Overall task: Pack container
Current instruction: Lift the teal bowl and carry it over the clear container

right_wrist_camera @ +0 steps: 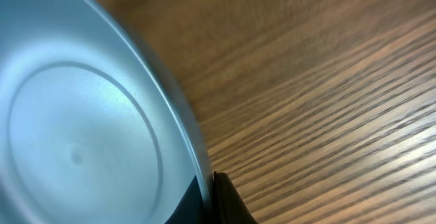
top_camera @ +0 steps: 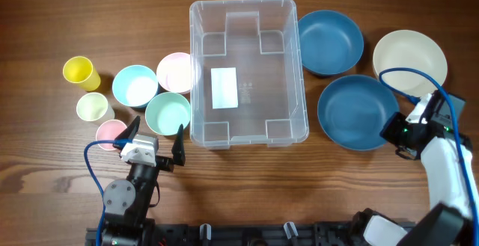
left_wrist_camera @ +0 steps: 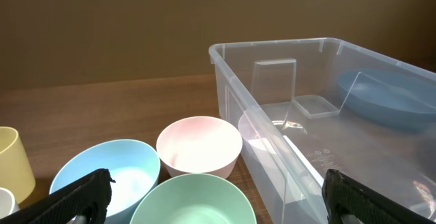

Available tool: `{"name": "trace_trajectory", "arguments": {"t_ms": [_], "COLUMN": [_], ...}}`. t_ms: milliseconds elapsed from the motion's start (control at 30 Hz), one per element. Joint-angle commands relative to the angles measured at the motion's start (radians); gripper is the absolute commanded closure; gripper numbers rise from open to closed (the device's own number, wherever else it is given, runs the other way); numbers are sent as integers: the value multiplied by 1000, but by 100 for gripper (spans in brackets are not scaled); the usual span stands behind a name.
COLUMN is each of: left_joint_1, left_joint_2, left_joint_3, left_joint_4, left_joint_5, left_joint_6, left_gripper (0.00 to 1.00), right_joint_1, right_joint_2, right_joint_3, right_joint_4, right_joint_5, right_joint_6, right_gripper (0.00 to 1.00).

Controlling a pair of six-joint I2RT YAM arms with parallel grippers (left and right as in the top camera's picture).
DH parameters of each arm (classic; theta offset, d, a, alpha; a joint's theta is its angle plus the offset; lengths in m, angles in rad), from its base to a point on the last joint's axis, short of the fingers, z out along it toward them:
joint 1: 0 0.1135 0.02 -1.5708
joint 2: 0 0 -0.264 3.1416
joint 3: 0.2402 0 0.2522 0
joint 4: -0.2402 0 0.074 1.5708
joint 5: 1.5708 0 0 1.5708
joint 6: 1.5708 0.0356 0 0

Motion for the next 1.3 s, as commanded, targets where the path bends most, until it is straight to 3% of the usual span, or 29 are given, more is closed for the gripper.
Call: {"name": "trace_trajectory", "arguments": {"t_ms": [0, 233, 533, 833, 1100, 1267], "left_joint_1": [7, 7, 7, 7, 7, 7], "left_joint_2": [2, 2, 2, 2, 2, 2], "left_joint_3": [-5, -5, -5, -5, -5, -5], "left_joint_4": [-7, -6, -7, -7, -6, -6], "left_joint_5": [-3, -3, -3, -3, -3, -3], "left_joint_6": [8, 8, 8, 8, 8, 8], "left_gripper": [0, 0, 0, 0, 0, 0], "right_joint_1": [-3, -3, 5, 243, 614, 764], "right_joint_2": [-143, -383, -469, -238, 92, 246], "right_joint_3": [22, 153, 343, 534, 791, 897], "right_joint_4": [-12, -78, -79, -43, -44, -38], "right_joint_5": [-80, -153, -314, -315, 0, 203], "right_joint_6": [12, 63, 53, 56, 51, 26], "right_gripper": [96, 96, 96, 96, 96, 96]}}
